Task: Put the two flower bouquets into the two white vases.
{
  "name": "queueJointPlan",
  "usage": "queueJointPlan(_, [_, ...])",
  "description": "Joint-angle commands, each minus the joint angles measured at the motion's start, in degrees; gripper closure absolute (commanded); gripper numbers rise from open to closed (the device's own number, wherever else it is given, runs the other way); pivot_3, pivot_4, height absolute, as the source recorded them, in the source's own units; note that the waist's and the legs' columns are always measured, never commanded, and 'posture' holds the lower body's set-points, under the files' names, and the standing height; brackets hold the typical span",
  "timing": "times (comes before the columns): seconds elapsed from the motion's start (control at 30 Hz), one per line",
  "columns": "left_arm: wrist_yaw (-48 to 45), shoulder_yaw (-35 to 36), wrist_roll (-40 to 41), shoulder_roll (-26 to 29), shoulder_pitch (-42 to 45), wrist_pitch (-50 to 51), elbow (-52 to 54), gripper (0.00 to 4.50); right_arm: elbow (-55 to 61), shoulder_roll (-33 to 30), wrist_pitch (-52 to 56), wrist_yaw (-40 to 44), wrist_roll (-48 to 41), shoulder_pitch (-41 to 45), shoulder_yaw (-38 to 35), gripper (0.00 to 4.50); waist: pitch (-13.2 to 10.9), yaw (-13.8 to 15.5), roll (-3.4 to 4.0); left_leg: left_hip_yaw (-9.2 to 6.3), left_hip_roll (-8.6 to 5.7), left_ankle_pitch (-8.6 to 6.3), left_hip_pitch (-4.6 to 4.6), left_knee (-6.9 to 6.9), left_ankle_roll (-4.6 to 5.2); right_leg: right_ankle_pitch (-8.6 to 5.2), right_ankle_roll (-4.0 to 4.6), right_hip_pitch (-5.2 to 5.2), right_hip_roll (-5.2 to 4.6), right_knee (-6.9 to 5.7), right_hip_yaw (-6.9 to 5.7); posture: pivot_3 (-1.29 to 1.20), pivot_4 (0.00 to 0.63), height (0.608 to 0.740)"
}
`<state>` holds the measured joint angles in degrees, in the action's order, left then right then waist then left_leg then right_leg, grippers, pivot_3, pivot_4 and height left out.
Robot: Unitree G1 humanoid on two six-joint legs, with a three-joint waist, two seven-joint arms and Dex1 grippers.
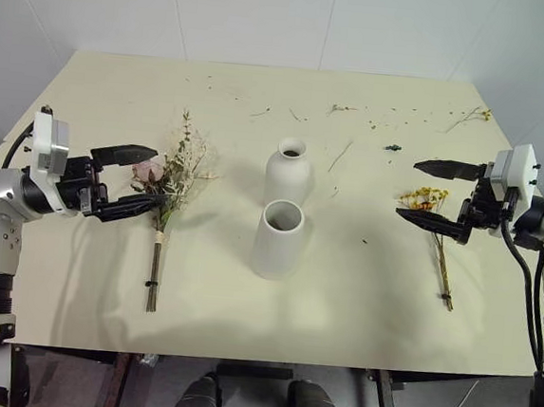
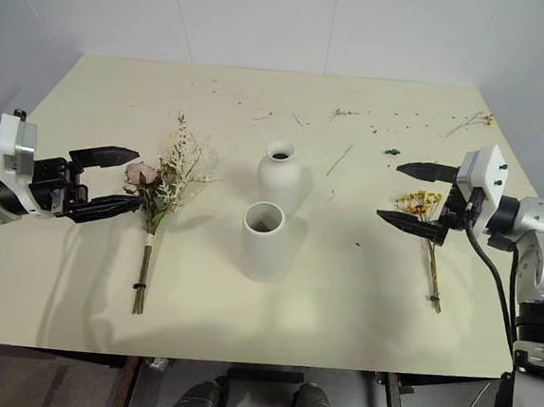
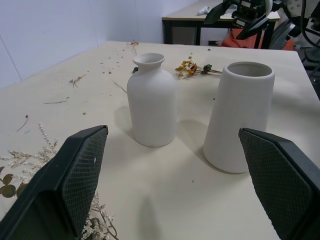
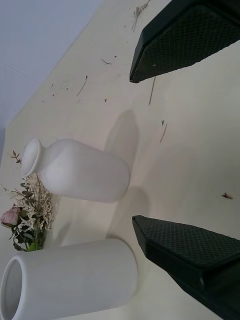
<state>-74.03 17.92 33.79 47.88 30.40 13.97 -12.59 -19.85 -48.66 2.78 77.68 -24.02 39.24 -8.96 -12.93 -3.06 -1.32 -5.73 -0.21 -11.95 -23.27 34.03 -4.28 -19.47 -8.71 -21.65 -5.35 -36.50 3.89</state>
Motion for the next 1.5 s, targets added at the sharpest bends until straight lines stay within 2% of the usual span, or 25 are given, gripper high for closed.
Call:
queueJointPlan(0.03, [0.5,1.7,1.0,0.8,-0.9,0.2,2.5,0.02,0.6,-0.4,-0.6,0.8,-0.5,2.1,-0.5,0.00,0.0,0.0,0.00,0.00,0.00,0.00,0.00,0.00,0.00,0.00,0.00,0.00,0.00,0.00,0.00,0.00,0.150,0.740])
queueJointPlan(0.33, [1.1,3.1,1.5,2.2,-3.7,2.6,3.7,0.02,1.0,-0.4,1.4,1.4,-0.7,3.4,-0.1,0.00,0.0,0.0,0.00,0.00,0.00,0.00,0.01,0.00,0.00,0.00,0.00,0.00,-0.01,-0.01,0.00,0.00,0.150,0.740])
queueJointPlan(0.43, [2.8,2.7,0.1,4.6,-6.5,6.3,5.7,0.02,2.3,-0.6,1.8,1.3,-0.8,2.3,-0.1,0.00,0.0,0.0,0.00,0.00,0.00,0.00,0.01,0.00,0.00,0.00,0.00,0.00,0.00,-0.02,0.00,0.00,0.150,0.740])
queueJointPlan(0.53, [10.9,2.8,-1.6,7.4,-9.3,15.2,9.9,0.02,3.0,0.0,2.1,0.8,-0.8,3.0,0.1,0.00,0.0,-0.2,0.01,0.00,0.00,-0.01,0.00,-0.02,0.01,0.00,0.00,0.00,0.00,0.02,0.01,0.00,0.150,0.740])
queueJointPlan(0.63, [24.7,1.4,-7.6,9.7,-11.3,26.3,16.9,0.02,3.2,1.4,1.8,0.1,-0.3,5.0,1.1,0.00,0.0,-0.2,0.02,-0.01,0.01,-0.01,0.02,-0.02,0.02,0.00,0.00,-0.02,0.00,-0.04,0.02,0.00,0.150,0.740])
queueJointPlan(0.83, [41.4,-1.0,-5.5,6.0,-8.4,56.6,33.0,0.02,3.3,2.3,1.8,1.2,-0.6,6.7,2.0,0.00,0.0,0.3,0.01,-0.04,-0.01,0.00,0.02,0.01,0.01,0.00,0.00,0.00,-0.01,-0.08,0.03,0.00,0.150,0.740])
queueJointPlan(0.93, [48.9,-5.8,-7.7,2.4,-6.3,69.9,38.4,0.02,3.4,2.6,1.6,1.9,-1.3,7.1,1.7,0.00,0.0,0.4,0.01,-0.06,-0.02,-0.01,0.00,0.01,0.01,-0.01,-0.01,0.00,0.00,-0.07,0.02,0.00,0.150,0.740])
queueJointPlan(1.07, [52.7,-3.7,-8.6,-3.0,-2.4,75.4,38.3,0.02,6.2,3.5,2.8,1.3,-2.0,6.2,2.0,0.00,0.0,0.6,-0.03,-0.08,-0.02,0.01,0.00,0.06,-0.02,0.00,-0.01,0.00,0.03,-0.12,0.00,0.00,0.150,0.740])
queueJointPlan(1.2, [56.7,-4.7,-9.9,-10.5,1.1,78.3,35.8,0.02,9.7,3.3,3.9,2.3,-3.4,3.8,1.7,0.00,0.0,0.7,-0.03,-0.08,-0.01,0.03,0.02,0.13,-0.07,0.00,-0.01,0.01,0.04,-0.18,0.00,0.00,0.150,0.740])
queueJointPlan(1.43, [57.2,-6.8,-10.0,-8.2,-1.5,78.5,32.8,0.02,12.6,3.2,5.4,1.3,-4.1,3.0,1.3,0.00,0.0,0.7,-0.04,-0.07,-0.02,0.00,0.01,0.16,-0.12,0.01,-0.03,0.02,0.04,-0.12,0.00,0.00,0.150,0.740])
queueJointPlan(1.5, [57.0,-6.4,-10.2,-7.7,-1.9,78.5,32.3,0.41,12.3,3.3,5.0,1.0,-3.9,2.9,1.0,0.00,0.0,0.7,-0.04,-0.07,-0.02,0.00,0.02,0.16,-0.12,0.01,-0.03,0.04,0.03,-0.12,0.00,0.00,0.150,0.740])
